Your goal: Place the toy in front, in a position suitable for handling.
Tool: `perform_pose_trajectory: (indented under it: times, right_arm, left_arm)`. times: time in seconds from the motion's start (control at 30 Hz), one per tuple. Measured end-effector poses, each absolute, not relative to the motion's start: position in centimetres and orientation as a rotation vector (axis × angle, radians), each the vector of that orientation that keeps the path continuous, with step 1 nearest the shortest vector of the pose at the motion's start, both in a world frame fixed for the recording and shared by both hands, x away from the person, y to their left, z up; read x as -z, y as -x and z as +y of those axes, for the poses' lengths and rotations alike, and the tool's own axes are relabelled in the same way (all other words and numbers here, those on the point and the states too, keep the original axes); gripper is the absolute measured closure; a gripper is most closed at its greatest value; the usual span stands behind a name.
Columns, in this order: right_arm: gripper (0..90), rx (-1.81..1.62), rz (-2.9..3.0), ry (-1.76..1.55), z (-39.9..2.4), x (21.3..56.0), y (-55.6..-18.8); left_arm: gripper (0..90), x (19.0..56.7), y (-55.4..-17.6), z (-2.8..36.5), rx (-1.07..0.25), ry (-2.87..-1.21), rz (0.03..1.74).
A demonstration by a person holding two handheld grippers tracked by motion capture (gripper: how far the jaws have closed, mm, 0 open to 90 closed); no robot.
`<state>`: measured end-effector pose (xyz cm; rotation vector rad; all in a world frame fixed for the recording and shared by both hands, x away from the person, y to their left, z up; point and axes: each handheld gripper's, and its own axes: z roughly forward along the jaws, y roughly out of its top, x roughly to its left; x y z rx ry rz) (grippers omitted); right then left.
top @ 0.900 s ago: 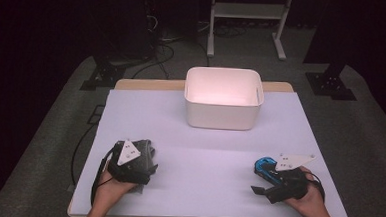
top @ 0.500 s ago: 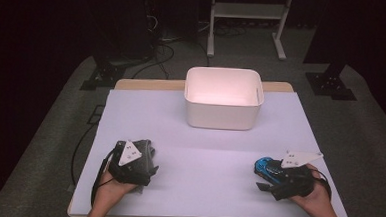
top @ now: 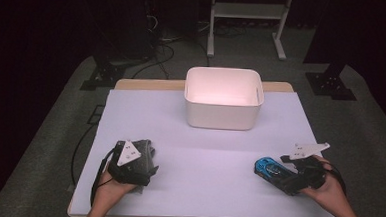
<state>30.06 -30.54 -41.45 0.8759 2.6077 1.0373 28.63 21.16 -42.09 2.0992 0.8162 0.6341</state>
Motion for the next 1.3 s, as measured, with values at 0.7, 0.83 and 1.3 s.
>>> perform_pose_trajectory:
  times: [0.7, 0.83, 1.3]
  right_arm:
    - [8.7, -0.838, 2.684, -0.92, -30.5, 44.9, -31.2]
    - [8.3, -0.823, 2.673, -0.917, -30.4, 45.0, -31.1]
    - [9.8, -0.816, 2.673, -0.934, -30.4, 45.0, -31.1]
  left_arm:
    - [1.3, 42.2, -28.6, 21.2, -0.615, -2.101, 0.813]
    - [1.3, 42.2, -28.7, 21.2, -0.613, -2.103, 0.814]
    - [1.3, 42.3, -28.7, 21.1, -0.602, -2.104, 0.813]
